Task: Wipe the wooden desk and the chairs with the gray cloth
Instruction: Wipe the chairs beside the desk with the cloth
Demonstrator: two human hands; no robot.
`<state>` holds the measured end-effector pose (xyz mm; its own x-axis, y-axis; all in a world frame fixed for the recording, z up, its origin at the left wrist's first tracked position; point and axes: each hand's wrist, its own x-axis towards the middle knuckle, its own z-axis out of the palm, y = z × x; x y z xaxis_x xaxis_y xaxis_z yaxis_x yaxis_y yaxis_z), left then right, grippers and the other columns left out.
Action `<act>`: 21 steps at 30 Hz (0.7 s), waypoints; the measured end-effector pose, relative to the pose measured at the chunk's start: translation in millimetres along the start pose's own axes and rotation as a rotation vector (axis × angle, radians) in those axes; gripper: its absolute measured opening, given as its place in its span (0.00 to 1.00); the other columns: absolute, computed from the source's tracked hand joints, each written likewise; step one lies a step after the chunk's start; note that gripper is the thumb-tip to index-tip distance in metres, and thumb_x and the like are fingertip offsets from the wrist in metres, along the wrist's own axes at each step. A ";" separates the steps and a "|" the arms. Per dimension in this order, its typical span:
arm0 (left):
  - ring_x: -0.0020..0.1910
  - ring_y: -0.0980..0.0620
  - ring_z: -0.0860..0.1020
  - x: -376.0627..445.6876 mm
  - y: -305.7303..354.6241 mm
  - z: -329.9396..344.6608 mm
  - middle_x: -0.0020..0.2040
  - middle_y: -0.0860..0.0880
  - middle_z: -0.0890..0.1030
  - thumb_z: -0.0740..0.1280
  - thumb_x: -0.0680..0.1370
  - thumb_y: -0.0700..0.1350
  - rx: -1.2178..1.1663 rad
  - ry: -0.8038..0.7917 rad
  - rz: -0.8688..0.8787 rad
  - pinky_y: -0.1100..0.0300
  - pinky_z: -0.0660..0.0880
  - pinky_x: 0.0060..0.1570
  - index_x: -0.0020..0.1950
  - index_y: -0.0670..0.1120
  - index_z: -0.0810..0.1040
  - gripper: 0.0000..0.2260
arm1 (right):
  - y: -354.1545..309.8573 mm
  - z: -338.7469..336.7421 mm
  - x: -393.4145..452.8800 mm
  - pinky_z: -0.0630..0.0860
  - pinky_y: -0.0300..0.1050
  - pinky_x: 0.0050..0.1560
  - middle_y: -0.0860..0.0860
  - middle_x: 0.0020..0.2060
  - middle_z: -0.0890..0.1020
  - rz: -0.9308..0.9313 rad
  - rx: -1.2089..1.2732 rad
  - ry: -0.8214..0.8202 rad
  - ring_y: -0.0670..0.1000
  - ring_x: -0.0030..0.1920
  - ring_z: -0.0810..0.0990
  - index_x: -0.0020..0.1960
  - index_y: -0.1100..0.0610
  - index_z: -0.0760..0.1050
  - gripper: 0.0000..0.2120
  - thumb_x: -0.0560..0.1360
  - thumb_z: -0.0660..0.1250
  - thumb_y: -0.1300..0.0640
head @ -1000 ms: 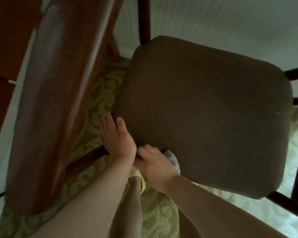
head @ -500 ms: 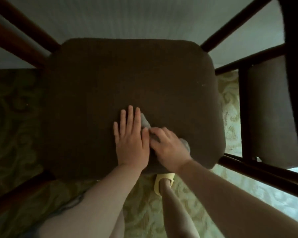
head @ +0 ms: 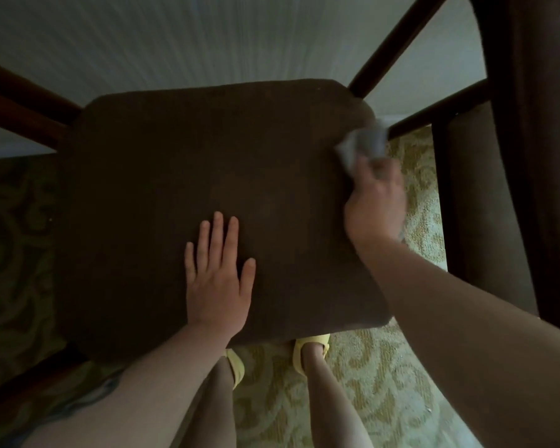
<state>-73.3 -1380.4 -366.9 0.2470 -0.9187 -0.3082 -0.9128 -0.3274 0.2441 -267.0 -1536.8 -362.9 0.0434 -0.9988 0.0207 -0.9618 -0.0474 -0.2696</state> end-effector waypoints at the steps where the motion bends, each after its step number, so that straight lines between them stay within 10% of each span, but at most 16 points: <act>1: 0.77 0.52 0.40 1.0 -1.2 -3.0 0.79 0.52 0.42 0.44 0.80 0.58 0.006 0.006 0.002 0.52 0.37 0.74 0.78 0.53 0.41 0.28 | 2.3 -4.0 8.1 0.73 0.53 0.52 0.61 0.62 0.70 0.358 0.024 0.013 0.63 0.58 0.71 0.68 0.56 0.71 0.25 0.72 0.60 0.68; 3: 0.77 0.53 0.39 6.2 -1.4 -9.3 0.79 0.52 0.43 0.47 0.81 0.56 -0.007 0.029 -0.011 0.52 0.36 0.74 0.78 0.53 0.41 0.27 | -15.9 -8.4 4.8 0.70 0.53 0.54 0.59 0.64 0.67 0.559 0.011 -0.042 0.61 0.61 0.68 0.69 0.54 0.69 0.26 0.73 0.58 0.68; 8: 0.77 0.54 0.39 25.2 8.5 -18.8 0.78 0.53 0.43 0.52 0.80 0.51 -0.040 0.029 0.040 0.50 0.37 0.74 0.77 0.52 0.43 0.28 | -15.0 -0.5 -71.9 0.74 0.52 0.48 0.55 0.57 0.73 -0.535 -0.046 -0.209 0.59 0.51 0.73 0.69 0.51 0.72 0.28 0.70 0.62 0.65; 12: 0.77 0.53 0.39 33.2 14.9 -14.1 0.78 0.53 0.41 0.48 0.81 0.52 -0.014 0.027 0.023 0.49 0.39 0.74 0.77 0.52 0.41 0.26 | 23.9 -10.2 -82.5 0.73 0.55 0.53 0.58 0.60 0.70 0.603 0.053 0.127 0.62 0.57 0.72 0.65 0.53 0.74 0.21 0.75 0.58 0.66; 14: 0.77 0.52 0.39 35.0 17.8 -9.8 0.78 0.52 0.42 0.47 0.82 0.53 -0.007 0.020 0.003 0.48 0.40 0.75 0.77 0.51 0.41 0.26 | 8.1 -10.1 -79.2 0.72 0.54 0.58 0.57 0.62 0.67 0.796 0.086 0.081 0.59 0.60 0.70 0.70 0.52 0.70 0.22 0.78 0.56 0.64; 17: 0.77 0.52 0.38 36.0 22.4 -3.8 0.78 0.52 0.41 0.44 0.82 0.53 -0.003 0.032 -0.037 0.48 0.40 0.75 0.77 0.51 0.40 0.25 | -20.5 -8.3 -64.8 0.72 0.53 0.60 0.57 0.65 0.66 0.383 0.197 -0.033 0.58 0.63 0.68 0.74 0.53 0.65 0.25 0.78 0.57 0.65; 21: 0.76 0.53 0.37 37.8 23.4 -6.2 0.77 0.52 0.40 0.41 0.81 0.53 0.003 0.012 -0.056 0.49 0.39 0.75 0.76 0.50 0.40 0.24 | -54.0 -7.4 -13.2 0.72 0.51 0.60 0.53 0.67 0.65 -0.809 -0.026 -0.522 0.55 0.61 0.67 0.76 0.49 0.61 0.30 0.76 0.63 0.61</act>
<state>-83.3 -1424.1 -367.2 0.3013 -0.9016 -0.3104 -0.8985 -0.3774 0.2241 -217.6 -1521.0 -341.5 0.8049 -0.5421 -0.2416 -0.5934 -0.7296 -0.3399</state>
